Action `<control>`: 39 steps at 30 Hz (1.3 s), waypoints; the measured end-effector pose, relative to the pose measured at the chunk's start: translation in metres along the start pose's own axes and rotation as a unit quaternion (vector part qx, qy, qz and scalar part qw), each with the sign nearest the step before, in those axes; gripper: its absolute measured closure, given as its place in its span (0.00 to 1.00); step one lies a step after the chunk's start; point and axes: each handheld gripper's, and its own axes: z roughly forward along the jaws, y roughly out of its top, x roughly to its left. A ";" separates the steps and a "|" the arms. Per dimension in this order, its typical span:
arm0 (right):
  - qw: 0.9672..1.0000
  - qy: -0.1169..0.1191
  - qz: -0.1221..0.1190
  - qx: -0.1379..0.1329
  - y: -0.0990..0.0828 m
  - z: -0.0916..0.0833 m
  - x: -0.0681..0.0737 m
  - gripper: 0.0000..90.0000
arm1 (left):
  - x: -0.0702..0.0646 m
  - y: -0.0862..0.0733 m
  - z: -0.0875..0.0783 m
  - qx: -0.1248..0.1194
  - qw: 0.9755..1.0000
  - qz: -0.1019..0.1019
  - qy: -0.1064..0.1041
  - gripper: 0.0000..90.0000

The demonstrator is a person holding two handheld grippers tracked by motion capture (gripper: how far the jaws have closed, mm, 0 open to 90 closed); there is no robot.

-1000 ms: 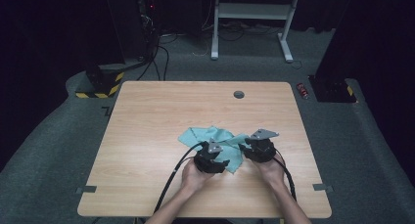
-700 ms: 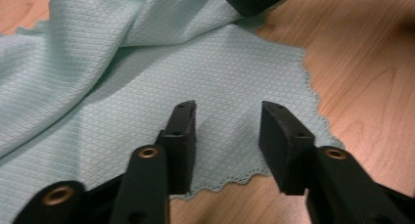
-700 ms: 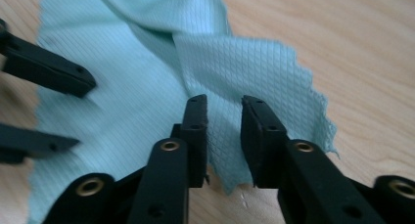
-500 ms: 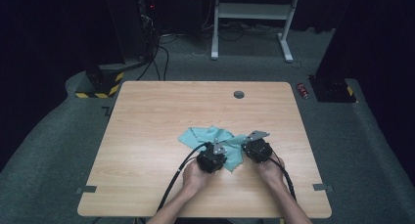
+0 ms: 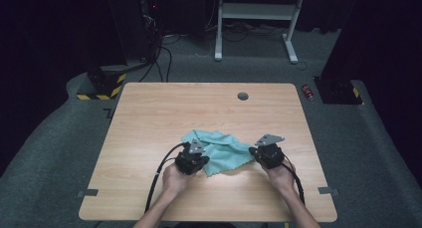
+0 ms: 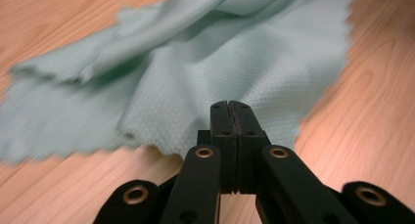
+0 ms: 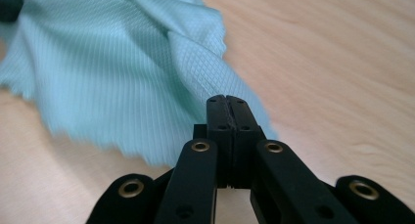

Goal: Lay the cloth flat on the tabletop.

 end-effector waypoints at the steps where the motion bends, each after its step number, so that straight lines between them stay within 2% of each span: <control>1: 1.000 0.012 0.003 0.002 -0.002 -0.001 0.003 0.99 | 0.003 -0.004 -0.004 0.004 1.000 -0.004 -0.005 0.99; 5: 0.999 0.042 -0.014 0.008 -0.008 0.000 0.021 0.97 | 0.000 -0.015 -0.007 0.017 1.000 0.003 -0.001 0.97; 7: 0.999 0.051 -0.008 0.001 -0.009 -0.002 0.022 0.90 | -0.003 -0.019 -0.009 0.012 1.000 -0.004 0.004 0.90; 10: 0.999 0.038 0.019 -0.020 -0.010 -0.010 0.009 0.87 | -0.008 -0.025 -0.014 0.000 1.000 -0.008 0.011 0.84; 12: 0.999 0.029 0.035 -0.021 -0.011 -0.012 0.002 0.84 | -0.014 -0.029 -0.017 -0.005 1.000 -0.013 0.013 0.79; 15: 0.998 0.023 0.050 -0.007 -0.014 -0.008 -0.005 0.78 | -0.022 -0.035 -0.017 0.003 1.000 -0.006 0.028 0.72; 18: 0.999 0.018 0.048 0.006 -0.017 0.002 -0.005 0.72 | -0.025 -0.039 -0.014 0.012 0.999 -0.008 0.036 0.69; 21: 0.998 0.015 0.052 0.017 -0.019 0.012 -0.006 0.73 | -0.025 -0.041 -0.010 0.014 0.999 -0.008 0.038 0.76; 24: 0.998 0.017 0.041 0.033 -0.020 0.018 -0.003 0.86 | -0.025 -0.043 -0.009 0.018 0.999 -0.003 0.044 0.83; 27: 0.999 0.018 0.027 0.033 -0.022 0.017 -0.002 0.98 | -0.024 -0.042 -0.009 0.022 0.999 0.001 0.048 0.90; 30: 0.999 0.011 0.023 0.034 -0.022 0.016 0.000 0.99 | -0.023 -0.042 -0.009 0.022 0.999 0.005 0.043 1.00; 34: 0.999 0.011 0.029 0.025 -0.024 0.010 0.000 1.00 | -0.018 -0.042 -0.011 0.025 0.999 -0.002 0.034 1.00; 39: 1.000 0.008 0.023 0.014 -0.027 -0.008 0.003 1.00 | -0.011 -0.046 -0.023 0.017 0.999 -0.014 0.042 1.00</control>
